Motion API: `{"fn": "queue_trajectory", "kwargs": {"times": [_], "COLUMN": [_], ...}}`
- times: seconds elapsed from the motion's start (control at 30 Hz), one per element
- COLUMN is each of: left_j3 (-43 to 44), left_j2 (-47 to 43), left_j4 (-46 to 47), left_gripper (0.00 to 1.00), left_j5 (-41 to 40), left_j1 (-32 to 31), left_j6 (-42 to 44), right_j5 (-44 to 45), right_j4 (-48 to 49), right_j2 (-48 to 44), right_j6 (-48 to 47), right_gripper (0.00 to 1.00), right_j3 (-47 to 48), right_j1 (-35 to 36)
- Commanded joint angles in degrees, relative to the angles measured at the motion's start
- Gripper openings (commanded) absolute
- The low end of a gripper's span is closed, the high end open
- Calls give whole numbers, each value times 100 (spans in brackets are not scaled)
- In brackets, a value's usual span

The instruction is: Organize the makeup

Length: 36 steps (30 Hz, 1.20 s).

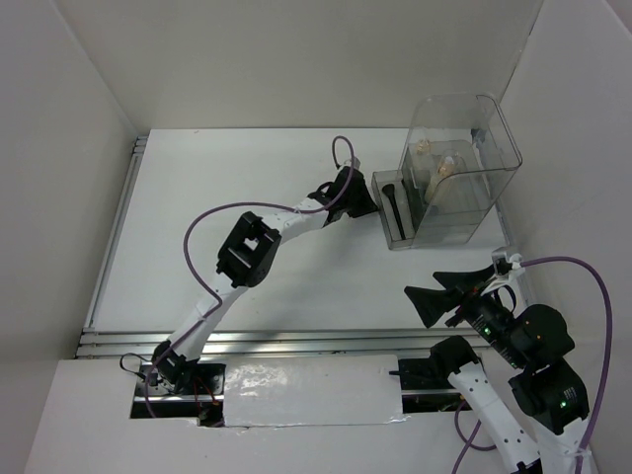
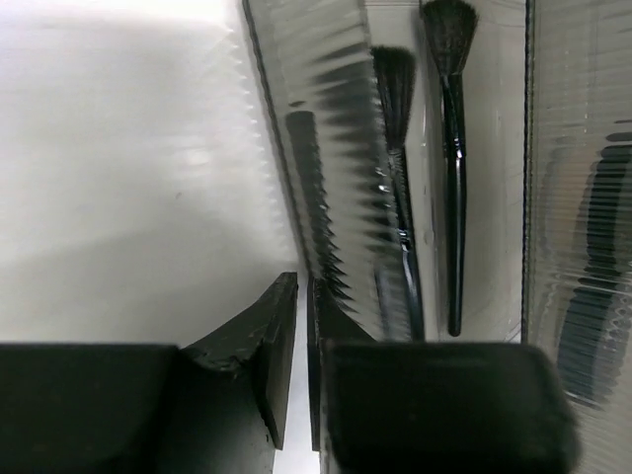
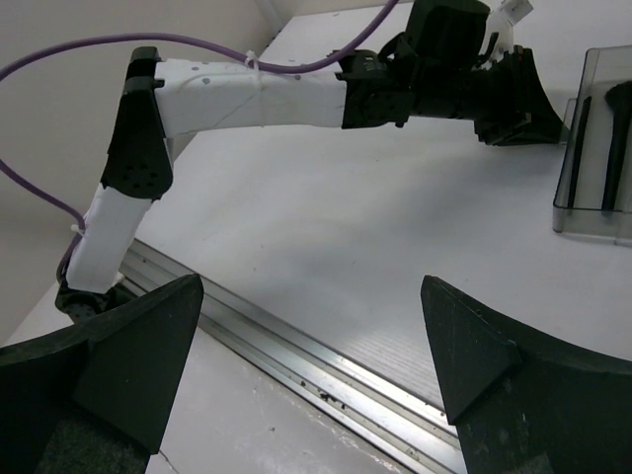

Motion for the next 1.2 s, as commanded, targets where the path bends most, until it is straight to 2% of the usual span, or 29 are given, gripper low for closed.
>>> {"fn": "queue_trajectory", "kwargs": {"times": [0.0,0.3,0.53,1.07,1.17], "left_j3": [296,771,1061,1351,1264], "left_j2": [237,677,862,1310,1214], "left_j4": [878,1607,1696,2302,2093], "left_gripper": [25,45,58,71,72], "left_j5": [548,637,365,417,312], "left_j1": [4,-5,-84,-295,-313], "left_j6": [-74,-321,-452,-734,-672], "right_j5": [-51,-139,-148,-51,-34], "right_j4": [212,256,194,221,203], "right_j2": [72,54,-16,28,37], "right_j6": [-121,-121,-165,-244,-244], "right_gripper": [100,100,100,100,100], "right_j3": [13,-40,48,110,136], "right_j1": [46,37,46,222,248]}}
